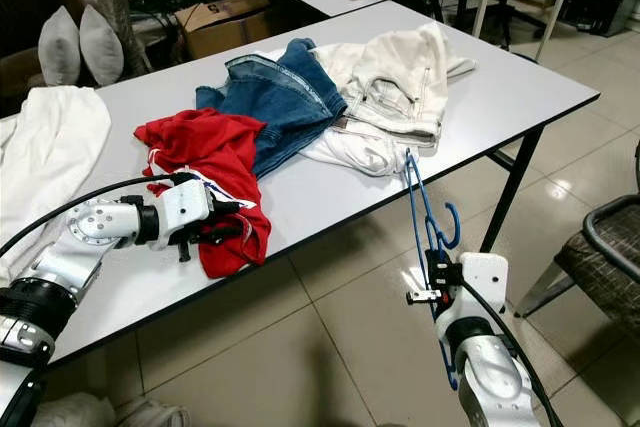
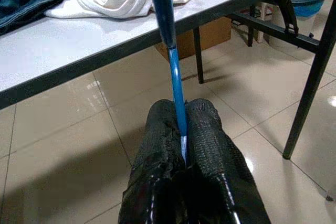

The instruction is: Hang hanger

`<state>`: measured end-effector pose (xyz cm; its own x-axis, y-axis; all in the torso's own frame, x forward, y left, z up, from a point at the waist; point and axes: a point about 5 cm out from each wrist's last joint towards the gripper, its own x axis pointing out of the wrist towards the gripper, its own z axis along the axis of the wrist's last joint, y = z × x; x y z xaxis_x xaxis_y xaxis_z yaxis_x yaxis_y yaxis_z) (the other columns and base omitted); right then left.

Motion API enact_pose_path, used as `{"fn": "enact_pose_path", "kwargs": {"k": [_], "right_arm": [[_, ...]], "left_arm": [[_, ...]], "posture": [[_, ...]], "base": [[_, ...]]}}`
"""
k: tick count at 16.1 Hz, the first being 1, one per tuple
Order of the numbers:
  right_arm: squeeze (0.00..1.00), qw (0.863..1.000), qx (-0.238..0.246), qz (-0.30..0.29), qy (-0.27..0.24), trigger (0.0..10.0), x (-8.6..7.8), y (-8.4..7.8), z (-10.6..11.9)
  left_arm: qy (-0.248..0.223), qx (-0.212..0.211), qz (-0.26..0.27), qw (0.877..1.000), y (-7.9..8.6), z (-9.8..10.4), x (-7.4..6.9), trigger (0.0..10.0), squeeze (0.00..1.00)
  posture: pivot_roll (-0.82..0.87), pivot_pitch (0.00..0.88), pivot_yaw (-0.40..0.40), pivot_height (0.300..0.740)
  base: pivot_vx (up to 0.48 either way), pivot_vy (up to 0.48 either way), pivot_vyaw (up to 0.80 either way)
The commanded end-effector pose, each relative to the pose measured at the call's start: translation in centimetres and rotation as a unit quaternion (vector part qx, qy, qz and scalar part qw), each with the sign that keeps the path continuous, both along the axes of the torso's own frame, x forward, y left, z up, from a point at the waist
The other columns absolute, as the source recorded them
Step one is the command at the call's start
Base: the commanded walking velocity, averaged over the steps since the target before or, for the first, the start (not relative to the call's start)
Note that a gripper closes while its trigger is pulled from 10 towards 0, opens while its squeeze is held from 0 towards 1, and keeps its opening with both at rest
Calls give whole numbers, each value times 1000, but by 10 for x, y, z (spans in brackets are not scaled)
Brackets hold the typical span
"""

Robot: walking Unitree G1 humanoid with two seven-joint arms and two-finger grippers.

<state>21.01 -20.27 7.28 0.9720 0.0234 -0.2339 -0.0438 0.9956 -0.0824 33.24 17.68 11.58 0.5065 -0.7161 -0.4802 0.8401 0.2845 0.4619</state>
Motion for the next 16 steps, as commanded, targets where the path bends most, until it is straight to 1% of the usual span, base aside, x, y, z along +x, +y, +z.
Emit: {"fn": "enact_pose_path", "kwargs": {"k": [1,2,5,6,7,9,10,11,12,13,14,15,16], "right_arm": [[0,1000,5,18,16,10000,0,6,-4],[0,1000,2,28,13,10000,4,10,-3],[0,1000,4,23,7,10000,8,11,-2],[0,1000,5,23,6,10000,8,12,-3],[0,1000,7,21,7,10000,8,12,-4],[0,1000,8,20,7,10000,10,12,-4],[0,1000,9,21,6,10000,11,12,-4],[0,1000,11,22,4,10000,14,13,-4],[0,1000,11,24,3,10000,18,14,-4],[0,1000,11,24,2,10000,19,13,-4],[0,1000,11,26,0,10000,23,13,-3],[0,1000,8,28,-4,10000,27,13,-1],[0,1000,6,26,-10,10000,30,12,1]], "left_arm": [[-14,24,6,1000,6,3,3,0,0],[-16,27,8,999,7,4,4,0,0],[-12,37,-4,999,7,3,3,0,0],[-12,31,-7,999,7,5,3,0,0],[-10,12,-12,1000,6,7,3,0,0],[-9,2,-14,1000,5,8,3,0,0],[-9,-18,-14,1000,3,11,3,0,0],[-15,-51,-9,999,-2,19,6,0,0],[-37,-100,7,994,-11,36,16,0,0],[-46,-120,15,992,-14,44,20,0,0],[-81,-170,39,981,-22,67,33,0,0],[-133,-240,74,959,-28,99,47,0,0],[-177,-318,113,925,-28,134,58,0,0]], "posture": [[-223,0,120,740],[-222,0,123,740],[-221,0,134,740],[-218,0,135,740],[-212,0,134,740],[-207,0,130,740],[-194,0,122,740],[-190,0,120,740],[-176,0,114,740],[-171,0,111,740],[-166,0,112,740],[-169,0,123,740],[-177,0,134,740]], "base": [[0,0,0],[0,0,0],[0,0,0],[0,0,0],[0,0,0],[0,0,0],[0,0,0],[0,0,0],[0,0,0],[0,0,0],[0,0,0],[0,0,0],[0,0,0]]}}
